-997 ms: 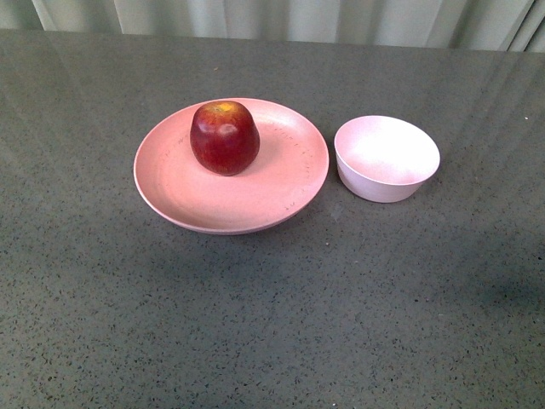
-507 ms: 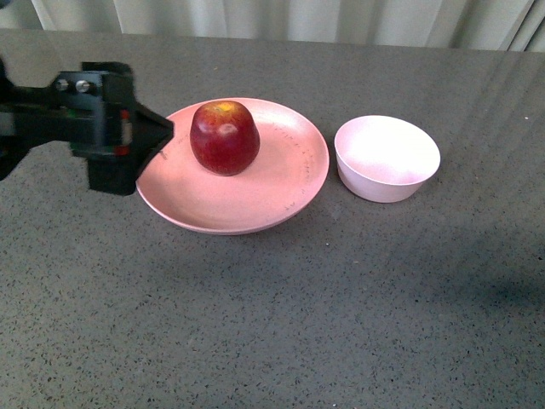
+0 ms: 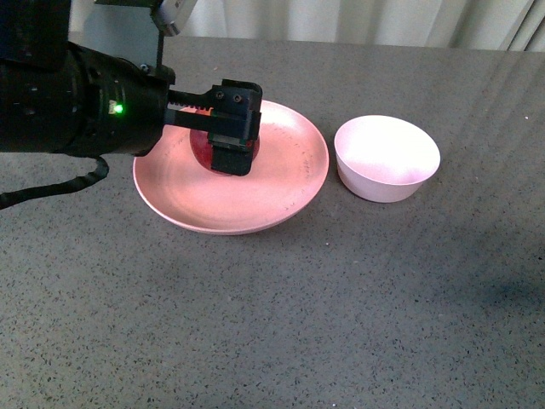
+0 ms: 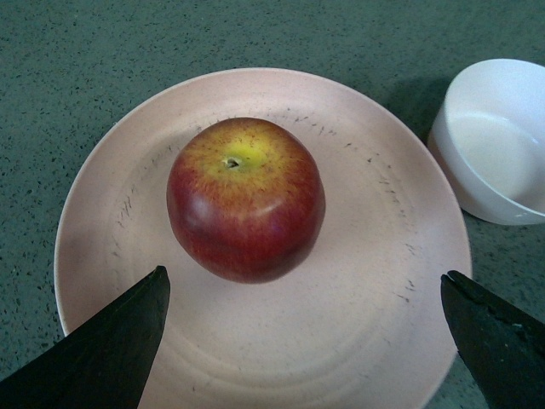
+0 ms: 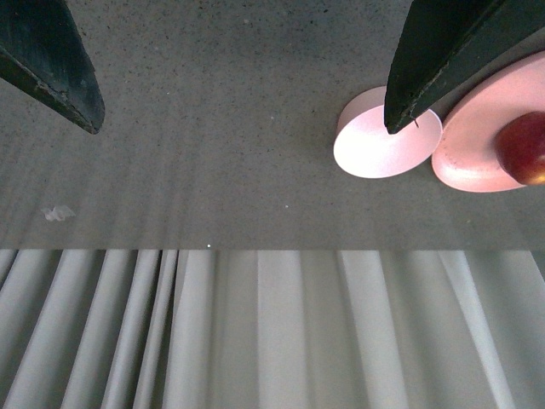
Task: Move apple from plate to bowl
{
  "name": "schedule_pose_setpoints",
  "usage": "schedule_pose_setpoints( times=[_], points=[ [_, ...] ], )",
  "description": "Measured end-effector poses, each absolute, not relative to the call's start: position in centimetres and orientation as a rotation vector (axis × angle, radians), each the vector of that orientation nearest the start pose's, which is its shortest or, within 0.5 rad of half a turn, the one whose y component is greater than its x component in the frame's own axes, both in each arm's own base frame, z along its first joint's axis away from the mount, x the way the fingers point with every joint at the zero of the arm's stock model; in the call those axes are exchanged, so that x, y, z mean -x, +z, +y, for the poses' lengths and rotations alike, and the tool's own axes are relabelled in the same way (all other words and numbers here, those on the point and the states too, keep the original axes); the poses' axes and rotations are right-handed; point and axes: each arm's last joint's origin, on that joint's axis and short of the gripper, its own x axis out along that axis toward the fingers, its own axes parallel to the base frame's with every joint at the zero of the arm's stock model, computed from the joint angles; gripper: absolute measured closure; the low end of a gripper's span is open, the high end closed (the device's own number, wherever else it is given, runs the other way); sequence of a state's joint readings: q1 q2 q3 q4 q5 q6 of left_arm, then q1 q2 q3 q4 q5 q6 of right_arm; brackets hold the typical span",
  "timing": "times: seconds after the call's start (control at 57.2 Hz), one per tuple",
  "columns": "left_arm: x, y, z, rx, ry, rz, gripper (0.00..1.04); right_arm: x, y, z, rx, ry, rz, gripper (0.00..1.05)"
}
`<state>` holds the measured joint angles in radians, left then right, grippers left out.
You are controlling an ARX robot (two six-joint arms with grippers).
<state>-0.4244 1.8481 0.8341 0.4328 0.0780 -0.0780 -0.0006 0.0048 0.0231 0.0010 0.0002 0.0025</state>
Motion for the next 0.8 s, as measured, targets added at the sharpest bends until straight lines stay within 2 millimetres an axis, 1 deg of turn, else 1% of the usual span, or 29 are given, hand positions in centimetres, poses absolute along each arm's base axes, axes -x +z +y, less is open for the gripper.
schedule_pose_setpoints(
  times=[0.105,0.472,0.804],
  points=[
    [-33.2,12.2,-15.2,-0.047,-0.453,0.607,0.09,-9.7,17.1,0.0,-0.002,-0.001,-0.019,0.09],
    [-35.9,10.9,-16.3,-0.068,-0.425,0.630,0.09,-9.7,17.1,0.0,-0.002,-0.001,-0.019,0.09],
    [-37.9,10.1,-16.8,-0.077,-0.403,0.642,0.09,-9.7,17.1,0.0,-0.003,-0.001,-0.019,0.09]
  ],
)
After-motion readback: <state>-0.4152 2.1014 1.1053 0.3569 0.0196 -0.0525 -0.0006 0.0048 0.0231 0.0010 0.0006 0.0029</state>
